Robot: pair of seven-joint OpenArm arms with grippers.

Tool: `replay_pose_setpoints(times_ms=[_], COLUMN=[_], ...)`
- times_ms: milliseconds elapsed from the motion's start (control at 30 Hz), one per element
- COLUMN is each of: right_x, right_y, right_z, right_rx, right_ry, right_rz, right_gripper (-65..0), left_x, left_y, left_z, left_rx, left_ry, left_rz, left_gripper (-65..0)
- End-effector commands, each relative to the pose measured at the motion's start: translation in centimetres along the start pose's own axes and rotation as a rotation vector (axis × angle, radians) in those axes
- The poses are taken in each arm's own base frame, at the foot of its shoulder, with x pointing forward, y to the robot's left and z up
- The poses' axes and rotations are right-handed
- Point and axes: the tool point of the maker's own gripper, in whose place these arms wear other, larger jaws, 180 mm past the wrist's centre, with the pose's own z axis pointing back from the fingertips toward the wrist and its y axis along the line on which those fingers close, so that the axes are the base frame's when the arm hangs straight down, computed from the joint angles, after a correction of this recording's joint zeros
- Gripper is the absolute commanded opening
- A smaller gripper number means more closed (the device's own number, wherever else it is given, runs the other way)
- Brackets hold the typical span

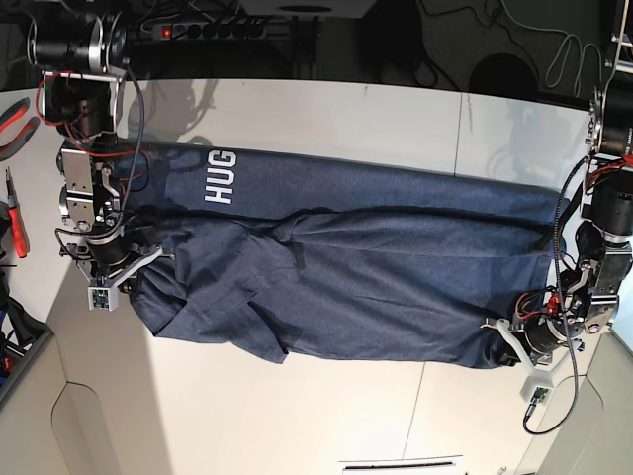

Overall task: Layout the t-shirt on the table in an organized manner, then fold the t-shirt properly
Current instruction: 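Lift both strip ends with both grippers and roll the strip over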

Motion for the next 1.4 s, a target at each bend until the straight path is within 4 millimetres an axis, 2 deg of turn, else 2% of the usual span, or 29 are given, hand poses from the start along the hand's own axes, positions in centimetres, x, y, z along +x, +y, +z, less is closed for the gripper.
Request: replay_pose_setpoints(times_ms=[0, 267, 367, 433, 600, 1133, 1267, 1367], right_x=[3.2, 5.4, 6.7, 7.3, 7.9, 6.5, 6.5, 6.2], right_y=[-0.7, -0.8, -0.9, -0.9, -0.9, -0.1, -0.8, -1.9], right_z=[0.1, 1.4, 1.8, 2.1, 3.2, 8.5, 9.7, 10.5], right_rx=[-0.012, -0.021, -0.026, -0.031, -0.038, -0.034, -0.055, -0.082], right_ry=[-0.085, -0.109, -0.115, -0.108, -0.106, -0.116, -0.118, -0.118], right_rz=[0.007, 0.039, 0.048, 0.055, 0.073, 0.113, 0.114, 0.107], right_gripper=[-65.0, -65.0, -65.0, -65.0, -65.0, -65.0, -65.0, -65.0], left_x=[3.1, 5.8, 6.7, 6.9, 6.7, 5.6, 5.6, 5.9], left_y=[1.5, 2.7, 2.3, 1.8, 2.3, 2.5, 2.8, 4.2], left_z=[0.6, 2.3, 3.2, 3.7, 4.2, 4.5, 4.6, 5.2], left_rx=[0.029, -0.052, -0.141, -0.196, -0.212, -0.22, -0.213, -0.185], left_ry=[-0.079, -0.21, -0.251, -0.259, -0.251, -0.248, -0.257, -0.289], left_rz=[0.009, 0.198, 0.274, 0.294, 0.368, 0.41, 0.422, 0.453], left_gripper=[-65.0, -65.0, -65.0, -65.0, -65.0, -65.0, -65.0, -65.0])
